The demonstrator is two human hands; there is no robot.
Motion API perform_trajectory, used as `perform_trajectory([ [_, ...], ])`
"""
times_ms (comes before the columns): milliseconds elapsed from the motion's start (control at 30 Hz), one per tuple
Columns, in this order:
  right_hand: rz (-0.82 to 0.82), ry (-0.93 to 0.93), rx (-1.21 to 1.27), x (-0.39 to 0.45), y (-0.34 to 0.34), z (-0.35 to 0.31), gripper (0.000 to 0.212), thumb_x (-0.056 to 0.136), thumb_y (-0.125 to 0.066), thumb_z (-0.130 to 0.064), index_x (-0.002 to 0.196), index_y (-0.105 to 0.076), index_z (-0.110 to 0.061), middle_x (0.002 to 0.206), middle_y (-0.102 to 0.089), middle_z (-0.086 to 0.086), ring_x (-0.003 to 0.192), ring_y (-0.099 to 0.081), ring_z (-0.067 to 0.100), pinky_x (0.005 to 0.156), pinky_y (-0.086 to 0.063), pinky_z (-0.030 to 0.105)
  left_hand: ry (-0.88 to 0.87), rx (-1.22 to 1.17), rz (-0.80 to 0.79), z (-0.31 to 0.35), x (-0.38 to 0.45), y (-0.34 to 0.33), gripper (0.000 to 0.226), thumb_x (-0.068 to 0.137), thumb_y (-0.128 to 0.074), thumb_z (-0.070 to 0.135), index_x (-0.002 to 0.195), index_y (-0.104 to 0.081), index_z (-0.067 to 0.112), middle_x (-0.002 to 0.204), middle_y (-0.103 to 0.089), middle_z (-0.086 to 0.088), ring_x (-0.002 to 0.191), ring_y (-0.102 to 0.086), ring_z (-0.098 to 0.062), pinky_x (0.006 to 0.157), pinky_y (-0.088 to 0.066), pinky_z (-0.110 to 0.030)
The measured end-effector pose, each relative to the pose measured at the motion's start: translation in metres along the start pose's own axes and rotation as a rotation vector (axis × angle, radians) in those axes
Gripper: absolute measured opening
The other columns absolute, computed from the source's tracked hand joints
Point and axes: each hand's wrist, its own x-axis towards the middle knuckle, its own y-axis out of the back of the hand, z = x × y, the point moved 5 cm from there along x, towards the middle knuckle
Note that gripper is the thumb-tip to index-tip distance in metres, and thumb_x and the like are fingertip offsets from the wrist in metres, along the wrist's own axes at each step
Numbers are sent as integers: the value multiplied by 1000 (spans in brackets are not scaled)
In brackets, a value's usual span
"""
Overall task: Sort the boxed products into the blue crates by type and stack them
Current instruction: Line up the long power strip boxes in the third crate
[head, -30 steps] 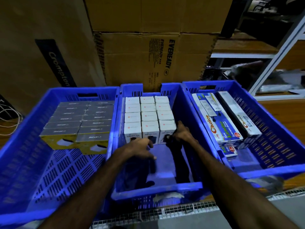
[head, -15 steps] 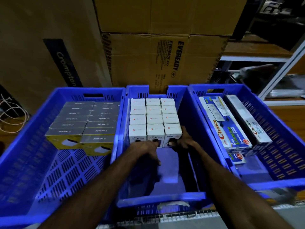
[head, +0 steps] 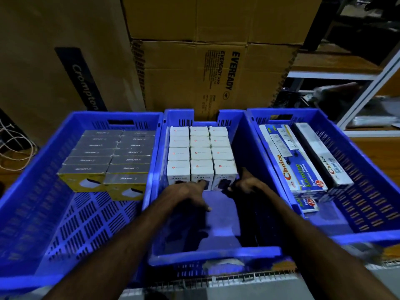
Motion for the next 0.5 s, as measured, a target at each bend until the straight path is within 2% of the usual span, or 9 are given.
perform_trajectory([
  [33,-8,-1,-24,-1,2,6,63,88,-58,23,143,-39,-1,122,-55,20,41,-63,2,39,-47,16,-6,0,18,1,-2,1,123,49,-64,84,151,-31,24,154,-50,-6,131,-56,-31,106,-49,-51],
  [100,16,-11,-93,-3,7,15,49,81,-73,14,124,-53,3,105,-67,20,55,-66,10,42,-50,19,-28,1,31,7,-6,0,104,65,-70,77,146,-43,18,149,-54,-8,127,-58,-30,106,-49,-47],
  [167,5,19,-206,-4,8,23,35,79,-81,0,110,-63,-1,96,-72,12,73,-68,17,58,-60,27,-62,-12,41,15,-9,-3,86,81,-75,63,144,-50,11,145,-58,-9,125,-59,-30,105,-50,-39],
  [200,-15,36,-219,-7,6,25,37,79,-83,-6,111,-66,-1,98,-74,11,81,-69,20,70,-63,34,-88,-22,55,20,-14,-4,79,84,-75,59,142,-53,10,141,-61,-9,122,-61,-29,101,-50,-35],
  [267,-30,70,-166,-17,7,28,44,84,-81,-14,123,-61,-7,103,-72,8,91,-69,22,79,-60,37,-158,-51,111,35,-25,-3,65,86,-76,53,134,-61,11,130,-67,-8,113,-65,-24,92,-51,-29],
  [300,-23,118,-146,-23,8,26,43,87,-78,-14,125,-58,-14,104,-70,7,94,-68,22,82,-58,38,-203,-67,146,44,-32,0,57,87,-76,51,128,-64,14,124,-70,-7,108,-67,-23,89,-52,-29],
  [367,27,222,-109,-43,15,19,49,89,-76,-17,134,-60,-8,108,-70,6,101,-68,19,95,-57,42,-288,-112,219,65,-47,7,39,86,-77,48,113,-70,20,107,-73,-2,98,-67,-20,85,-54,-33],
  [433,72,304,-33,-74,24,13,52,86,-76,-24,134,-62,-9,109,-73,2,103,-69,15,100,-55,38,-365,-175,295,85,-62,16,23,86,-78,47,95,-68,28,89,-70,9,84,-66,-13,77,-55,-34],
  [500,95,359,77,-106,36,12,40,92,-74,-14,130,-63,-10,105,-73,0,95,-67,8,95,-54,25,-420,-274,349,102,-75,22,19,87,-79,41,92,-69,26,79,-70,11,74,-68,-10,68,-56,-33],
])
